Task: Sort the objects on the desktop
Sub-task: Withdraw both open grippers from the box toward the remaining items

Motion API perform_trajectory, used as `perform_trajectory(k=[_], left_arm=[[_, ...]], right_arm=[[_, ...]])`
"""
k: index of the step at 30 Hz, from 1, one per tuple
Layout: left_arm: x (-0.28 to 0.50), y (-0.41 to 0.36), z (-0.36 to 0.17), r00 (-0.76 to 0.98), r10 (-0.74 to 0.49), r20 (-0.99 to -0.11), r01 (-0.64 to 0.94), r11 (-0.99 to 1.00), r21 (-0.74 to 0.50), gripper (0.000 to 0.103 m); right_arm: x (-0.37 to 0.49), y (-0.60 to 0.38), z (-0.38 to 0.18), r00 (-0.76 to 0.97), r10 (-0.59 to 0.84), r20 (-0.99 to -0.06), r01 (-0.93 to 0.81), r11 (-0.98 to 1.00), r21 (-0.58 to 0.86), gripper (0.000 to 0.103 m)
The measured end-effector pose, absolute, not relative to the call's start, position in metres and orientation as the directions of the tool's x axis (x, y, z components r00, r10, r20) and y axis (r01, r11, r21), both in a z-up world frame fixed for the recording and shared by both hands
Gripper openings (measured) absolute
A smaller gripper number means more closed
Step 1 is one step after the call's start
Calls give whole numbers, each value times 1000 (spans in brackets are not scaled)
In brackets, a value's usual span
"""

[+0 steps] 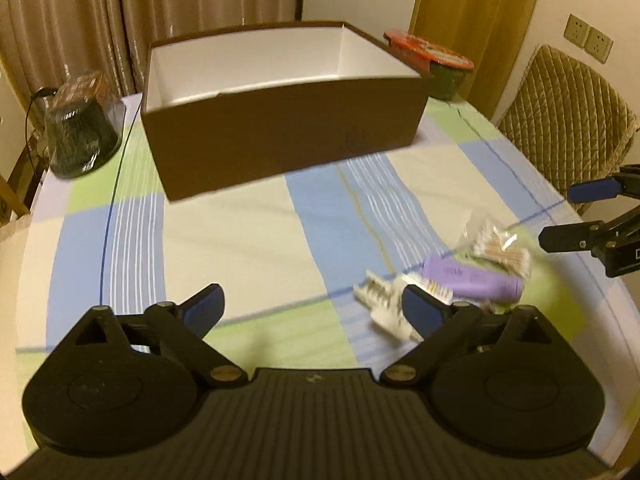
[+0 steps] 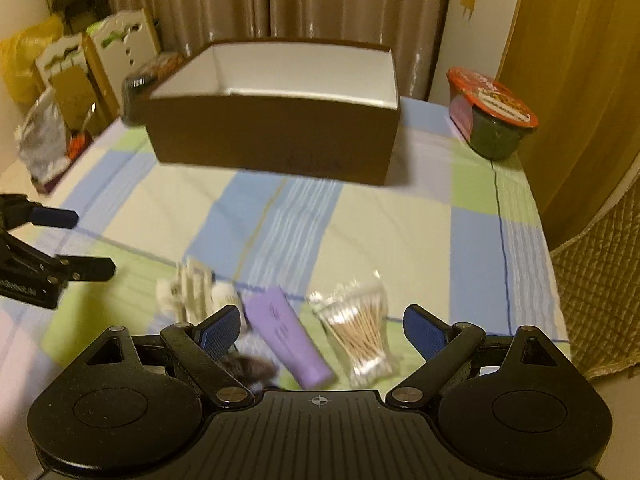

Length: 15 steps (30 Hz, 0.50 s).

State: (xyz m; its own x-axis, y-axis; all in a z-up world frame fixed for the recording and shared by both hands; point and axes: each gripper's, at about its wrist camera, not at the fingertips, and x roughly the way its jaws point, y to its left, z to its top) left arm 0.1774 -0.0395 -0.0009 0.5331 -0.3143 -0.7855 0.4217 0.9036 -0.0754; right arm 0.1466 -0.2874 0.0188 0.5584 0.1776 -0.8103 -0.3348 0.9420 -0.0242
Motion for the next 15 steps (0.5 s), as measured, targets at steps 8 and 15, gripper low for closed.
perform_trajectory(k=[8,15], left_arm=[[155,-45,-21,508,-332,-795,377,915,-141,95],[150,-58,-30,499,-360,-789,375,910,-178,94]], right_arm=[[122,-288,-2,530,167,-831,-361,931,-43,91],[121,-292,-13,525,165,-835,-377,925,-55,91]])
